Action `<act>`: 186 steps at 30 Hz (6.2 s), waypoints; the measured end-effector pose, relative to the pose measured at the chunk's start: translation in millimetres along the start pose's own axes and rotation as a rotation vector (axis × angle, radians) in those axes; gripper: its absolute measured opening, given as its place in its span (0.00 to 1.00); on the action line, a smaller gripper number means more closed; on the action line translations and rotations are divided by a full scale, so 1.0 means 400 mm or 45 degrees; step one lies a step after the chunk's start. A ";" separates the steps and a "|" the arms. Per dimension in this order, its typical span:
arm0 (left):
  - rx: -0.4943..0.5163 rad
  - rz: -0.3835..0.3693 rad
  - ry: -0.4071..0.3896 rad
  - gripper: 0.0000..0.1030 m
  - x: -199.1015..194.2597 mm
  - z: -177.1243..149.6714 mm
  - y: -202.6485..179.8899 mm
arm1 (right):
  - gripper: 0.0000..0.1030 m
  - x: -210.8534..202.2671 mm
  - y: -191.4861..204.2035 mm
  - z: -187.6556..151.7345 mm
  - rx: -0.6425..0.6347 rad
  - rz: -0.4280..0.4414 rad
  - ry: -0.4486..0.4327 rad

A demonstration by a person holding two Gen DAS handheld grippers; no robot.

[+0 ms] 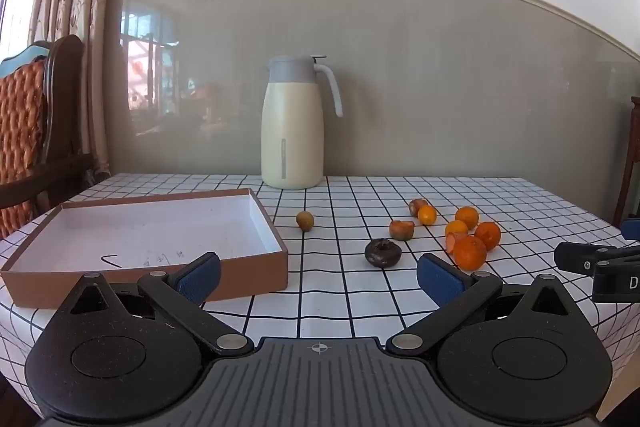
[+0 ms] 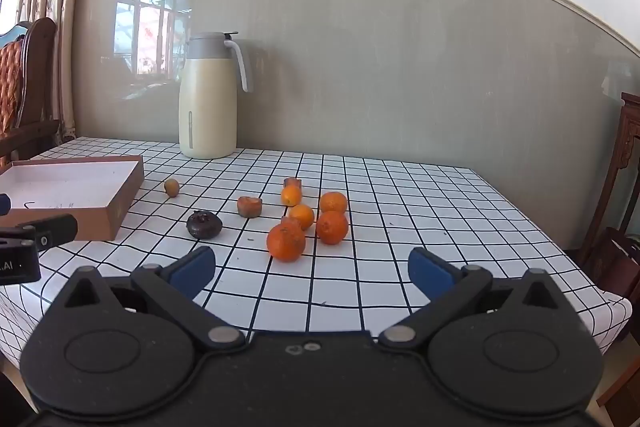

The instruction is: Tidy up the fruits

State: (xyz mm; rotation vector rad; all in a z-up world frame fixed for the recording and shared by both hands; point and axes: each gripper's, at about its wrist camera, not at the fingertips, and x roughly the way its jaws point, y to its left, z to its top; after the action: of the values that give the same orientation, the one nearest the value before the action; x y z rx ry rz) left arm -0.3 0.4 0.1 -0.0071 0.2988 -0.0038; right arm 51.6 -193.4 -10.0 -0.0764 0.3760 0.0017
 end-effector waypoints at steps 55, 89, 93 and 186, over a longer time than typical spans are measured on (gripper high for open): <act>0.027 0.011 0.002 1.00 -0.001 -0.002 0.003 | 0.94 0.007 -0.008 -0.005 -0.014 -0.009 0.011; 0.012 0.013 -0.006 1.00 -0.004 -0.001 0.003 | 0.94 0.016 0.001 0.002 -0.033 -0.004 0.021; -0.010 0.024 -0.009 1.00 -0.005 -0.002 0.012 | 0.94 0.015 0.002 0.002 -0.043 -0.004 0.020; 0.088 -0.148 0.155 0.43 0.268 0.079 -0.011 | 0.31 0.308 0.127 0.105 -0.009 0.236 0.020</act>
State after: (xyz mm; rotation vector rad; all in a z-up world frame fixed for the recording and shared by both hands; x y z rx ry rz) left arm 111.3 -4.5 -1.1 0.0443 0.4199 -0.1305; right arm 180.7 -141.1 -20.2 -0.0487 0.3981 0.1860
